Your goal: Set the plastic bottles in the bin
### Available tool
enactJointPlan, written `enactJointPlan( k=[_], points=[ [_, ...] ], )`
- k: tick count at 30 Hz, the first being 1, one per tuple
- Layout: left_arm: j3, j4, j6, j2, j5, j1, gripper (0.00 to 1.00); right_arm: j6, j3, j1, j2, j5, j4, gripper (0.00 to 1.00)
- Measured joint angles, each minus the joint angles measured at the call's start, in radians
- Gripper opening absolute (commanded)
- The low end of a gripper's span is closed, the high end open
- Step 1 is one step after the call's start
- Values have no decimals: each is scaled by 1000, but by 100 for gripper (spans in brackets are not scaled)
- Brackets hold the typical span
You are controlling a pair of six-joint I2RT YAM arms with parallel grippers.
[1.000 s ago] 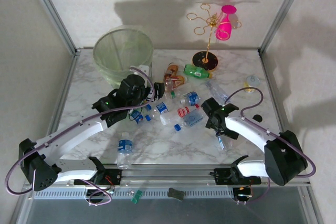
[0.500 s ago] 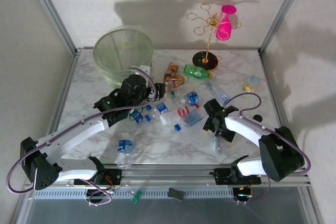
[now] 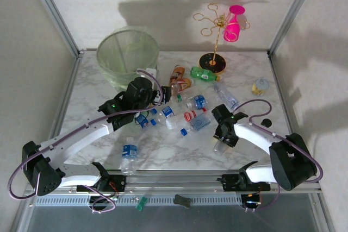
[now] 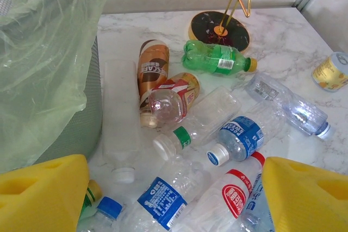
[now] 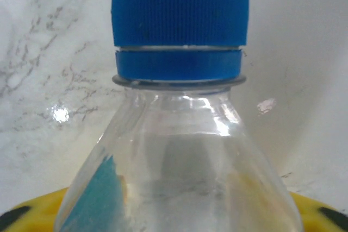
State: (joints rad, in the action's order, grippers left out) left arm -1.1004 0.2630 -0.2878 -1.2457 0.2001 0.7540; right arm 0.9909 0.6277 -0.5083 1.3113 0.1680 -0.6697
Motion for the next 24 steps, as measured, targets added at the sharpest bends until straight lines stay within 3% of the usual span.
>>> enactJointPlan(
  k=[9, 15, 20, 24],
  points=[
    [-25, 27, -13, 0, 35, 0, 83, 8, -3, 0, -175, 42, -36, 35],
    [-70, 36, -69, 28, 43, 0, 83, -103, 58, -29, -374, 40, -12, 34],
    [-71, 37, -143, 85, -20, 0, 82, -236, 118, -47, -519, -26, 103, 32],
    [-88, 54, -180, 101, -127, 0, 82, -348, 166, -62, -542, -130, 191, 29]
  ],
)
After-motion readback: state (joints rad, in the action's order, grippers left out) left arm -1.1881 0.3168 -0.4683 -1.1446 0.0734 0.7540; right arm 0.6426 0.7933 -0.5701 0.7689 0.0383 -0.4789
